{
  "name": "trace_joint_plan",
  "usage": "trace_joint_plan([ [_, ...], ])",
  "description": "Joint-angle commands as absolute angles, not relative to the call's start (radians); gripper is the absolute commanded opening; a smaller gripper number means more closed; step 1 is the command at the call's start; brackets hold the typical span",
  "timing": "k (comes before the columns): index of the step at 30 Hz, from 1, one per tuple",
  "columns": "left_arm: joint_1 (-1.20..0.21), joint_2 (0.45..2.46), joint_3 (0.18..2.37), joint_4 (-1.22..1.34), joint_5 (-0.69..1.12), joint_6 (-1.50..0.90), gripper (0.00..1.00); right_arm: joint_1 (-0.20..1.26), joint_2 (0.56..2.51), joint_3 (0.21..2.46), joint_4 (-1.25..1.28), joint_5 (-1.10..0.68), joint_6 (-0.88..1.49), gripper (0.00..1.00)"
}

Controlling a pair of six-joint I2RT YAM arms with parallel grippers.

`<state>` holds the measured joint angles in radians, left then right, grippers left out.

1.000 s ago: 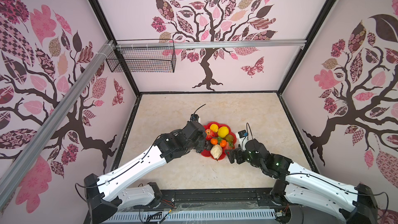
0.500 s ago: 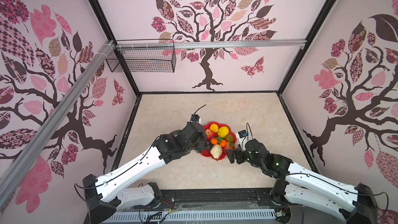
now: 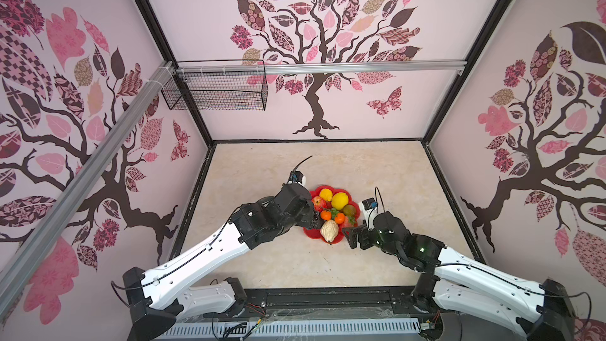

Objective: Arrange fruit in a fruit bowl
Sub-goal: Place the fruits in the fruit bowl.

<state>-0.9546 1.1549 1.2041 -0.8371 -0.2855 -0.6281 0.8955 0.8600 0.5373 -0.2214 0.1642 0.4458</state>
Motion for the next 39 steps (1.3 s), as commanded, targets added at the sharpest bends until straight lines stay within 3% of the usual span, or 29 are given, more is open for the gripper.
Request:
trace_joint_plan([
  [1,-0.959,1.162,1.223,-0.784,-0.296,-0.634,0.0,0.899,0.857,0.555,-0.227,0.18,0.445,1.0],
  [18,-0.954,1.247,1.177,-0.75,-0.417,-0.721,0.0,0.899,0.852,0.549,-0.225,0.168,0.452,1.0],
  [39,-0.838,1.377,1.171,-0.674,-0.326,-0.716,0.0,0.899,0.845,0.555,-0.225,0.155,0.463,1.0],
])
